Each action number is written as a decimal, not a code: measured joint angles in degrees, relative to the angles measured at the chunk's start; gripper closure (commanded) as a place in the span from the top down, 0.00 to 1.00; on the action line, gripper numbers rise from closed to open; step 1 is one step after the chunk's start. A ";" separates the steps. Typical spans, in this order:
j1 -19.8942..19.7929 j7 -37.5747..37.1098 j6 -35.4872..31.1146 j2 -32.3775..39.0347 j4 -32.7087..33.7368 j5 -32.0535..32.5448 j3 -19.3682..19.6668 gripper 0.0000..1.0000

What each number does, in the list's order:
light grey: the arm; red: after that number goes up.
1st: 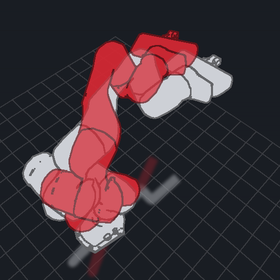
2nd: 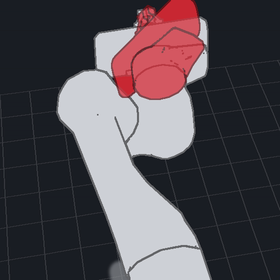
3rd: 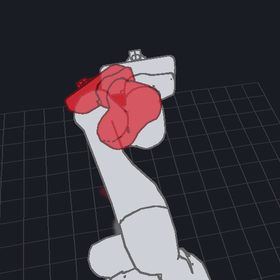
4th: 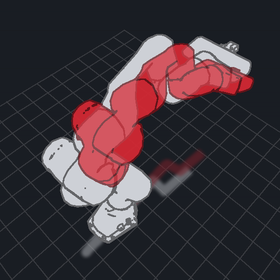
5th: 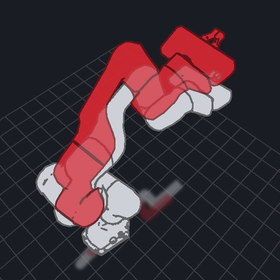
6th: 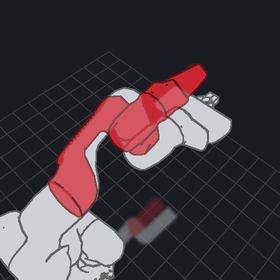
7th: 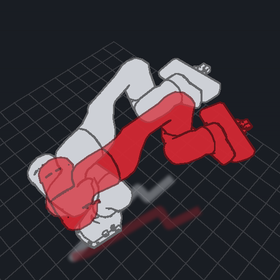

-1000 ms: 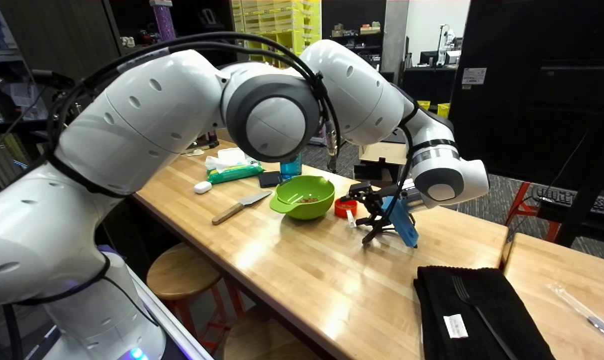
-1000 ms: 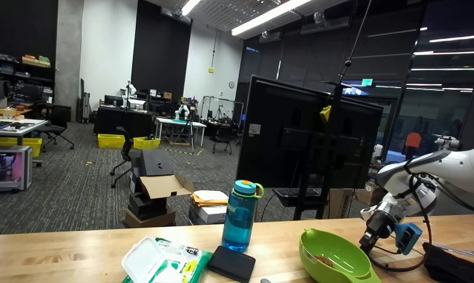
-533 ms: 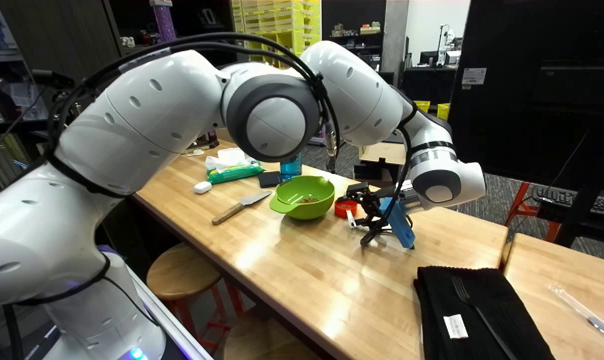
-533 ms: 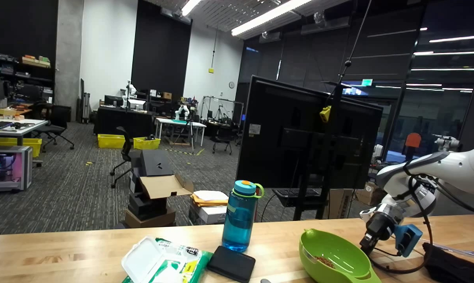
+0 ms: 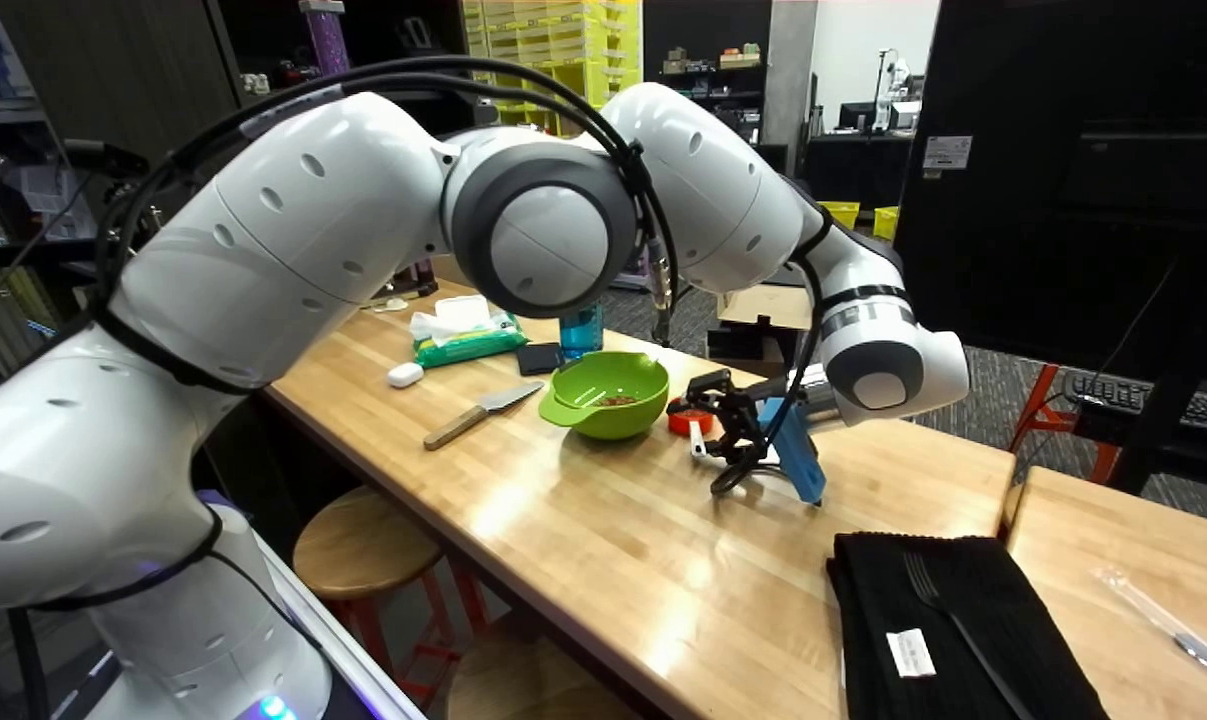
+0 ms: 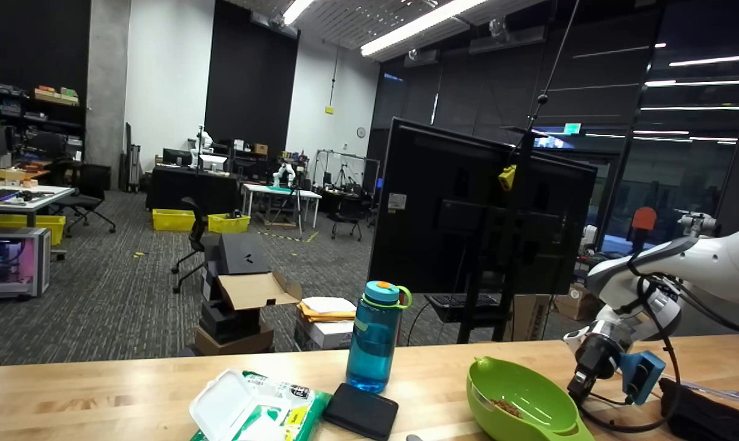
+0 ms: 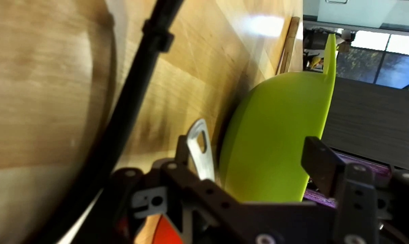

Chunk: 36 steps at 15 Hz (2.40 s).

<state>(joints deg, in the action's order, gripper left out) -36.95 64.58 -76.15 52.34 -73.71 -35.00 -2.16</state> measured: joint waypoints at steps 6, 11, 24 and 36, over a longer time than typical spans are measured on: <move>0.38 -0.01 0.11 0.00 -0.66 0.00 1.61 0.06; 0.45 -0.02 0.11 0.00 -0.81 0.00 1.80 0.26; 1.46 -0.08 1.20 -0.35 -1.17 0.09 2.33 0.99; 2.31 0.16 2.32 -0.63 -2.05 0.07 2.36 1.00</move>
<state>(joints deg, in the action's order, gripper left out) -34.64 64.74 -73.83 51.72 -75.75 -34.93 0.20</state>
